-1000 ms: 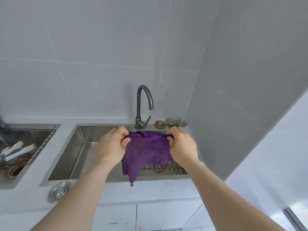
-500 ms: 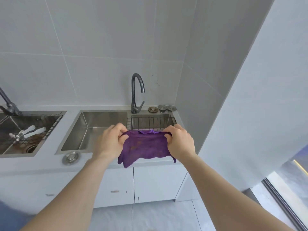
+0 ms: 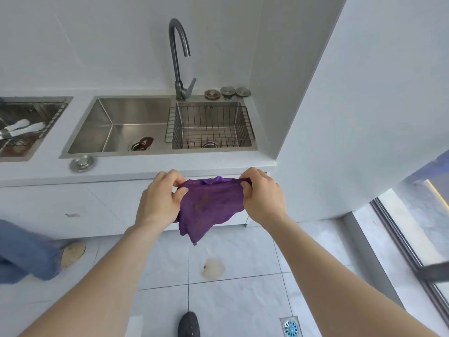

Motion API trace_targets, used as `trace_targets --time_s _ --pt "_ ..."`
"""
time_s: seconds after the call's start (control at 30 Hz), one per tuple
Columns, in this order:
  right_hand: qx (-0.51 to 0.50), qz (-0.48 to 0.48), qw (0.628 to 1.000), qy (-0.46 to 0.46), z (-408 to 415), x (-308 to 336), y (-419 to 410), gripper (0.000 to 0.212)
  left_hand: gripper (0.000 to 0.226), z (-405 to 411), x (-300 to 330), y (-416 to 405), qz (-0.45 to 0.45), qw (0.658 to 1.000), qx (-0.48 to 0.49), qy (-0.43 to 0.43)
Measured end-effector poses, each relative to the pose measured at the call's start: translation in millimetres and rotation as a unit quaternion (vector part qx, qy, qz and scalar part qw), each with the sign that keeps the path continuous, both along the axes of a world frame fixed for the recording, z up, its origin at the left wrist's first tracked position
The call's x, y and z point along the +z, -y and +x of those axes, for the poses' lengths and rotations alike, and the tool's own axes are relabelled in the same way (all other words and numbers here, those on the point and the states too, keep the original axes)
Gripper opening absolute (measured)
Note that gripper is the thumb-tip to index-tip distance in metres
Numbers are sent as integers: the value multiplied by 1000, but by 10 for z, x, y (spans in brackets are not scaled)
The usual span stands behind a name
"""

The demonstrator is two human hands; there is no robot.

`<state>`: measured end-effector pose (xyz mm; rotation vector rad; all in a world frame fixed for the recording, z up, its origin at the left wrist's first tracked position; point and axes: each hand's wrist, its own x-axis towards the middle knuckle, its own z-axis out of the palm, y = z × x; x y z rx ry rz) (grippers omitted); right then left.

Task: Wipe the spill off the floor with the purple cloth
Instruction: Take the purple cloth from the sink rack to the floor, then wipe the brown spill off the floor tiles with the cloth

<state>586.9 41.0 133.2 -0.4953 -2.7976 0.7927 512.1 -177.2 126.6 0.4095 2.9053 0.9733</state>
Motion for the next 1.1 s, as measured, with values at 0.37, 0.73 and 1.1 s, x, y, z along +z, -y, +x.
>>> trace_targets --time_s 0.37,0.73,1.1 --pt "-39 -41 991 122 337 -2235 22 19 6 116 -2281 -2 -33 984 -38 170" --pt "-89 -74 977 180 827 -5160 465 15 9 436 -5135 290 -75 957 -63 273" --pt "-91 -44 978 180 1109 -7618 632 29 8 789 -7536 474 -93 935 -85 333"
